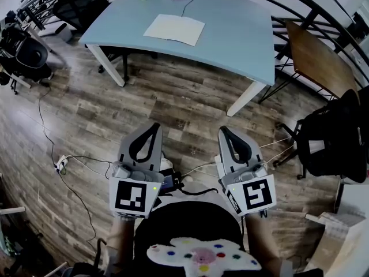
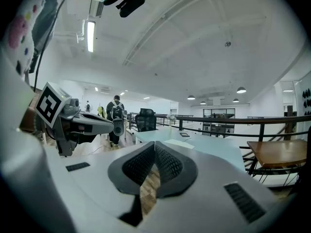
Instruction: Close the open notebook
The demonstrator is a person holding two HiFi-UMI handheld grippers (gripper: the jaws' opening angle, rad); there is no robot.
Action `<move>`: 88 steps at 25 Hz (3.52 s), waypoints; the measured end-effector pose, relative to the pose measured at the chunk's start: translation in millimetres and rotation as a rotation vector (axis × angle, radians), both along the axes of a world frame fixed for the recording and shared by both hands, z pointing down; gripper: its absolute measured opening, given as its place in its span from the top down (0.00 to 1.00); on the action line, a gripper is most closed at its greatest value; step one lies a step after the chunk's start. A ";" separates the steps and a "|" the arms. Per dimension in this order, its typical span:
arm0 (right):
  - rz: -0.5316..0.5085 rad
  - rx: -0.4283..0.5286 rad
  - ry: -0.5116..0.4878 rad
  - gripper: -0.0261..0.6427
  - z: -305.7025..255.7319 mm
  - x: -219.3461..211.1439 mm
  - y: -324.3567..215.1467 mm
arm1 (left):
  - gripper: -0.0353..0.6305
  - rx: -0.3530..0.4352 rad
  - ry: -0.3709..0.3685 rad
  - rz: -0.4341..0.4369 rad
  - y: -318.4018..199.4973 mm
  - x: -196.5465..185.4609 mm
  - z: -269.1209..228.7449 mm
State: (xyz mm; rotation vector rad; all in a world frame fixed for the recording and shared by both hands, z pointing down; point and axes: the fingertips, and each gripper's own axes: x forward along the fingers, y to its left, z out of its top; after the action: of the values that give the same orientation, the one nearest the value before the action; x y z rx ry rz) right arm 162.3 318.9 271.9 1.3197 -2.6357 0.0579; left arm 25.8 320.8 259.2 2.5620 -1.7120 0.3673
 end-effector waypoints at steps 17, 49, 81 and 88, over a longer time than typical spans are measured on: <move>0.017 -0.021 -0.029 0.91 0.1 -13.5 -17.2 | 0.92 -0.009 0.009 0.004 -20.9 -16.7 2.3; 0.153 0.062 0.027 0.91 -23.6 -115.5 -138.8 | 0.92 0.045 0.036 0.135 -157.8 -120.3 -15.2; -0.003 0.008 0.105 0.91 0.4 -96.8 -296.7 | 0.92 0.013 0.012 -0.018 -290.4 -105.0 -2.1; -0.063 -0.005 0.106 0.91 4.2 -81.1 -339.2 | 0.92 0.002 0.005 -0.069 -326.9 -87.6 1.9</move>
State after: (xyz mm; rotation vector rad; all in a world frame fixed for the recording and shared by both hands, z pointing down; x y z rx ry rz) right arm 81.3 -20.3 276.1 1.2027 -2.5840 -0.0134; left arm -61.7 -6.1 261.2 2.4958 -1.7942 0.3558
